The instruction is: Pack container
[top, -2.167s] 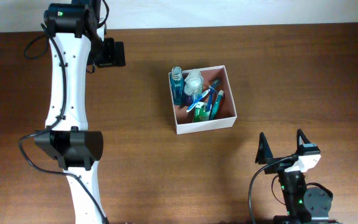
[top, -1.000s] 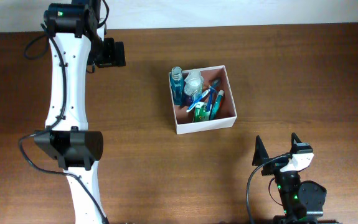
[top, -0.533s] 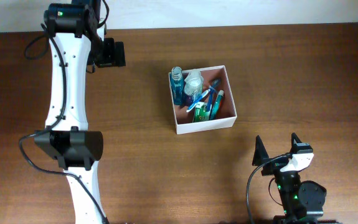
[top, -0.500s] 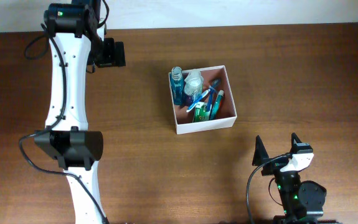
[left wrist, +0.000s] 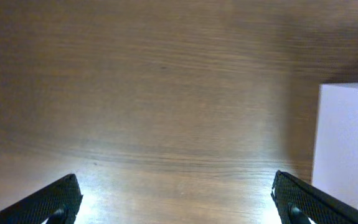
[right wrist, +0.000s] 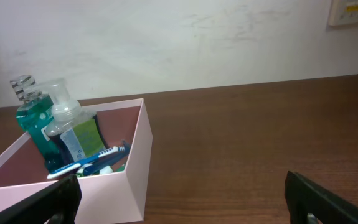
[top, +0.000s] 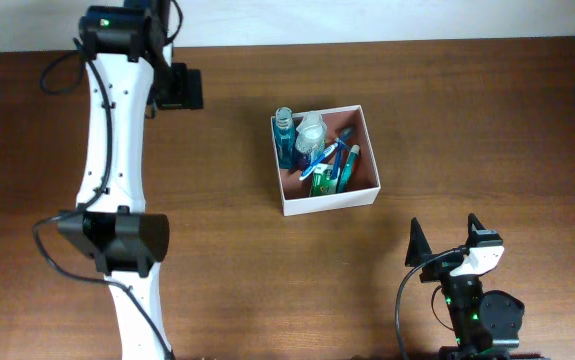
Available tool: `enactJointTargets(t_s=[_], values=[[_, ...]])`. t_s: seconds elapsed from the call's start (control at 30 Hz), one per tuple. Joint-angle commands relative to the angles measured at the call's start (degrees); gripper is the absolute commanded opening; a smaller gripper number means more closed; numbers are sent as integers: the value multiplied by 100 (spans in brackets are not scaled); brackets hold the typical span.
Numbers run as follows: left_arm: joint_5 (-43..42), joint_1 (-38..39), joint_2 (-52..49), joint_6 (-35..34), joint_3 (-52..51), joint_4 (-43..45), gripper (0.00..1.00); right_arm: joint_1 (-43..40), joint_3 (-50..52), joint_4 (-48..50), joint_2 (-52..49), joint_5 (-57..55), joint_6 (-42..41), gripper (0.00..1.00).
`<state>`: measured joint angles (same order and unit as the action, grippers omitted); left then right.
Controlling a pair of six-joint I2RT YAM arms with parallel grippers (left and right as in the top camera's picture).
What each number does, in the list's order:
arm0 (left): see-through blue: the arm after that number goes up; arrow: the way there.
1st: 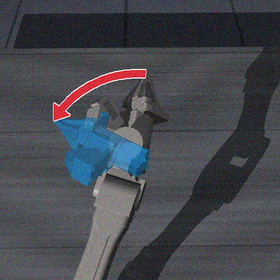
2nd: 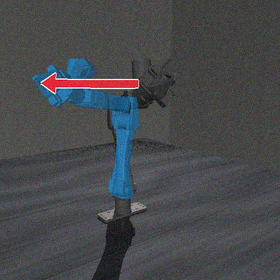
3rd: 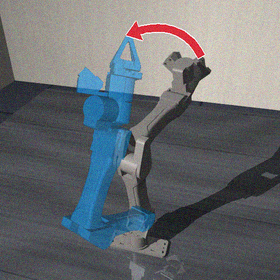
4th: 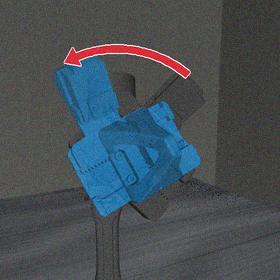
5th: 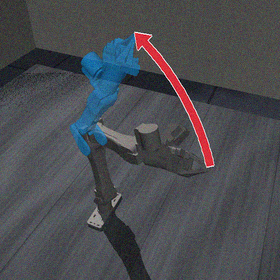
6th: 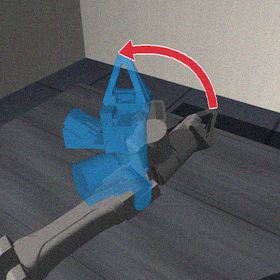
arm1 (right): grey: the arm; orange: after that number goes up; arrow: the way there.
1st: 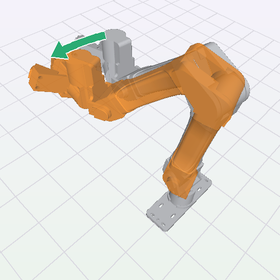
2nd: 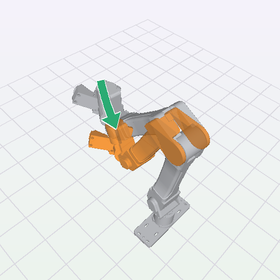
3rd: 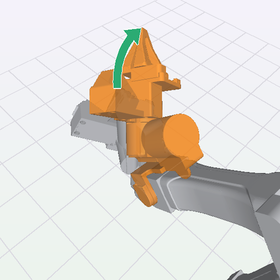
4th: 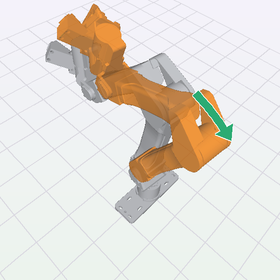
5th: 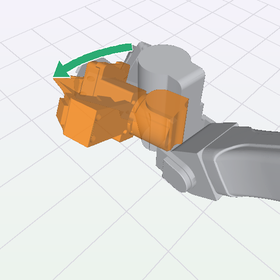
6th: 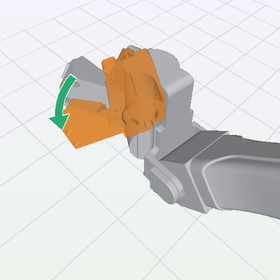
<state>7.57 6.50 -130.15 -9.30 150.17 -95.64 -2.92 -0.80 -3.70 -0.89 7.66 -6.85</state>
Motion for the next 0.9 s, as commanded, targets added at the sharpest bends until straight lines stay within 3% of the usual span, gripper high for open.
enactJointTargets(t_s=[0.0,0.03,0.07,0.1,0.23,0.53,0.87], values=[[70,289,1060,-26,-984,612,99,-52,48,2,68,74,44,99],[87,337,1329,-24,-1421,955,99,-52,48,2,68,74,44,99],[85,422,2039,-7,-2671,1993,100,-52,48,2,68,74,44,99],[83,442,2389,-7,-3292,2500,99,-52,48,2,68,74,44,99],[83,459,3681,-9,-5396,3864,99,-52,48,2,68,74,44,99],[114,459,6570,-7,-8915,5077,99,-52,48,2,68,74,44,99],[122,210,9661,-7,-12013,6570,99,-52,48,2,68,74,44,99]])
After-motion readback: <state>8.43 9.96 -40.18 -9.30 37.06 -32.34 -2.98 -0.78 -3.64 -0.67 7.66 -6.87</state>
